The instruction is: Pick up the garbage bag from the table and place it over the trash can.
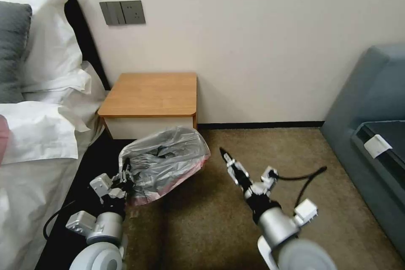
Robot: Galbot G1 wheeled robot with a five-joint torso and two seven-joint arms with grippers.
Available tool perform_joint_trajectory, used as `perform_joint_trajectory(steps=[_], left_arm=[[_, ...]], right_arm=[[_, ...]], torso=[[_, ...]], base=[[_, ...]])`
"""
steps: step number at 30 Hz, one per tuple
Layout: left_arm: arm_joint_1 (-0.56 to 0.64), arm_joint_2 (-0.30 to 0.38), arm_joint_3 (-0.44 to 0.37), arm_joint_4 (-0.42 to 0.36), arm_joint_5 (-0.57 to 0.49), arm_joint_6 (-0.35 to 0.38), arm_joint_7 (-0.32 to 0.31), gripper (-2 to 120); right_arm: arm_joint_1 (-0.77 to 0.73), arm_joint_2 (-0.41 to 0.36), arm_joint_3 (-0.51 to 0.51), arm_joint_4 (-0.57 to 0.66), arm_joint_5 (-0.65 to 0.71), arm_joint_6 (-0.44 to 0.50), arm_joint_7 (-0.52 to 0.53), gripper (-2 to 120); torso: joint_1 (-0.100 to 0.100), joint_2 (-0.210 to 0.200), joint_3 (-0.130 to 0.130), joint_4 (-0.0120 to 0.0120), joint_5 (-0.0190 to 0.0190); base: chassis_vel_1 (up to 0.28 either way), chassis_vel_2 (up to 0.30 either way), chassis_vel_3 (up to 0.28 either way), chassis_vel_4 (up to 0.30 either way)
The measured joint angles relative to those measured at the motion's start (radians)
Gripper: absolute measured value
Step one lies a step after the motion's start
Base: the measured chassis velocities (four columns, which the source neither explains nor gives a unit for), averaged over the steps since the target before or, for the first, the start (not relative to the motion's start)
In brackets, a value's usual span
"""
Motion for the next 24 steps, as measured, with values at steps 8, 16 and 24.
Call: perform_joint_trajectory(steps=[8,16,24], left_arm=[[0.004,0.0,0.006,-0.015,-0.012,0.018,-0.009,7],[0.003,-0.007,0.026,-0.018,-0.005,0.021,-0.012,7],[0.005,-0.01,0.036,-0.024,0.009,0.021,-0.012,7]], right_arm=[[0.066,0.075,-0.025,-0.1,0.013,-0.008,-0.02,100],[0.073,0.084,-0.029,-0.119,0.01,-0.011,-0.034,78],[0.069,0.082,-0.03,-0.121,0.005,-0.011,-0.04,50]], torso=[[0.0,0.0,0.0,0.0,0.0001],[0.0,0.0,0.0,-0.0001,0.0001],[0.0,0.0,0.0,0.0,0.0002]], base=[[0.0,0.0,0.0,0.0],[0.0,0.0,0.0,0.0],[0.0,0.0,0.0,0.0]])
